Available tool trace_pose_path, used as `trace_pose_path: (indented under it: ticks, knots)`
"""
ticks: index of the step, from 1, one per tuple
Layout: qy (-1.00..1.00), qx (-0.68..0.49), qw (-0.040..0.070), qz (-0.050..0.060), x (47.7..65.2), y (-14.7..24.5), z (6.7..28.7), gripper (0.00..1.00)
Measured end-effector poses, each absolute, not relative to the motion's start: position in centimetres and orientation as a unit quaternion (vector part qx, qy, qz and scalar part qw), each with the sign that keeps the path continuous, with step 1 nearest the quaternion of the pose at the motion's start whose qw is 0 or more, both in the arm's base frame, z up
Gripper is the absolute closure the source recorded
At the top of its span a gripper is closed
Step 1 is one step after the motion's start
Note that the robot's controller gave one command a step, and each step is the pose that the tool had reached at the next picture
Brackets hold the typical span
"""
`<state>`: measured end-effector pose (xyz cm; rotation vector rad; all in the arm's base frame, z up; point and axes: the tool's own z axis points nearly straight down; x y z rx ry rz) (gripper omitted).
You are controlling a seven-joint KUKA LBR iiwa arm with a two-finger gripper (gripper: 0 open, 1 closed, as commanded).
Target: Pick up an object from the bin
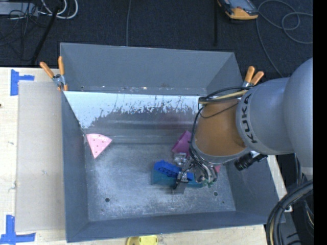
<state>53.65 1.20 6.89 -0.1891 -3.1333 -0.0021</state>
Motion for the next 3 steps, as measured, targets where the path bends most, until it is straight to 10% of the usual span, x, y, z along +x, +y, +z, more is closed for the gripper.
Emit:
trace_pose_path:
  ticks: [1,2,3]
  knots:
    - [-0.998,-0.062,0.011,-0.001,55.2,-0.9,11.7,1.00]
    - [-0.998,-0.067,-0.002,0.000,55.3,-1.3,13.2,1.00]
    - [-0.999,-0.050,0.002,0.001,58.0,2.5,8.5,1.00]
